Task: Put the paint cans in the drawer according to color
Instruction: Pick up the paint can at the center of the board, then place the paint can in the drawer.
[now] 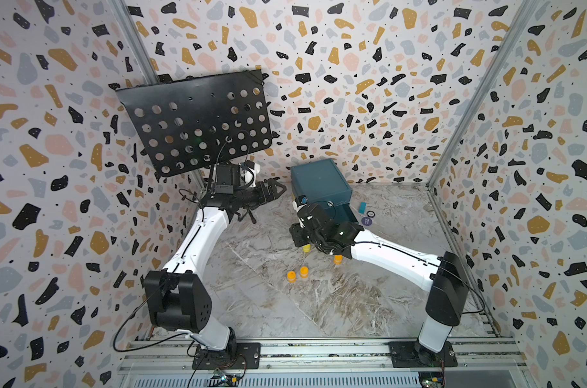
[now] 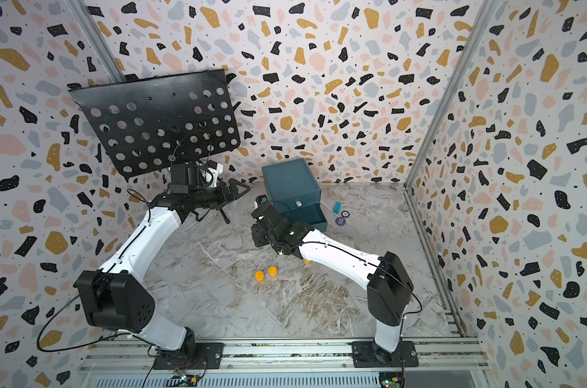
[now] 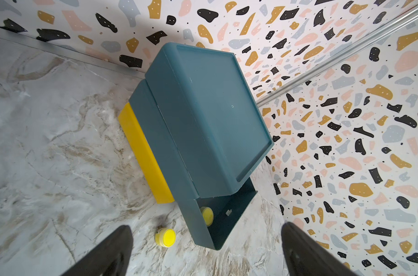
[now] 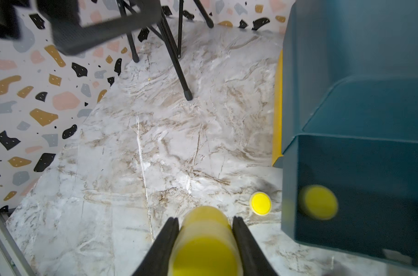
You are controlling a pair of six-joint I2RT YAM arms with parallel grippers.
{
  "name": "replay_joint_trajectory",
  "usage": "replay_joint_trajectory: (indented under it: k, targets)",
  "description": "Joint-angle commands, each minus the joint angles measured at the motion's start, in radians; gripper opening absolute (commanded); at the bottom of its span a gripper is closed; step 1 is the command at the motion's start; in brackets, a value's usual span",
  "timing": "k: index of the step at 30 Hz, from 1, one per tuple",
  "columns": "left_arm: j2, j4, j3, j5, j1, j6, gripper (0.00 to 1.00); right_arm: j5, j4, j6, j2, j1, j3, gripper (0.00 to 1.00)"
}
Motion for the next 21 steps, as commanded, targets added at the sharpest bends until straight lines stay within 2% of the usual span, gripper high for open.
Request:
replay_joint_trajectory:
  k: [1,7,12,21]
  targets:
    - [0.019,0.08,-0.015,0.056,0.002,-0.038,1.0,0.061,-0.074,-0.037,-0.078,-0.013,-0.017,0.26]
    - [0.026,0.081,-0.006,0.046,-0.028,-0.048,1.0,0.046,-0.11,-0.025,-0.174,-0.086,-0.085,0.27]
    - [0.079,-0.049,0.102,-0.05,-0.095,0.046,1.0,-0.015,-0.137,-0.012,-0.226,-0.175,-0.119,0.27]
    - [0.195,-0.117,0.26,-0.095,-0.121,0.011,1.0,-0.094,-0.159,-0.036,-0.161,-0.266,-0.073,0.28]
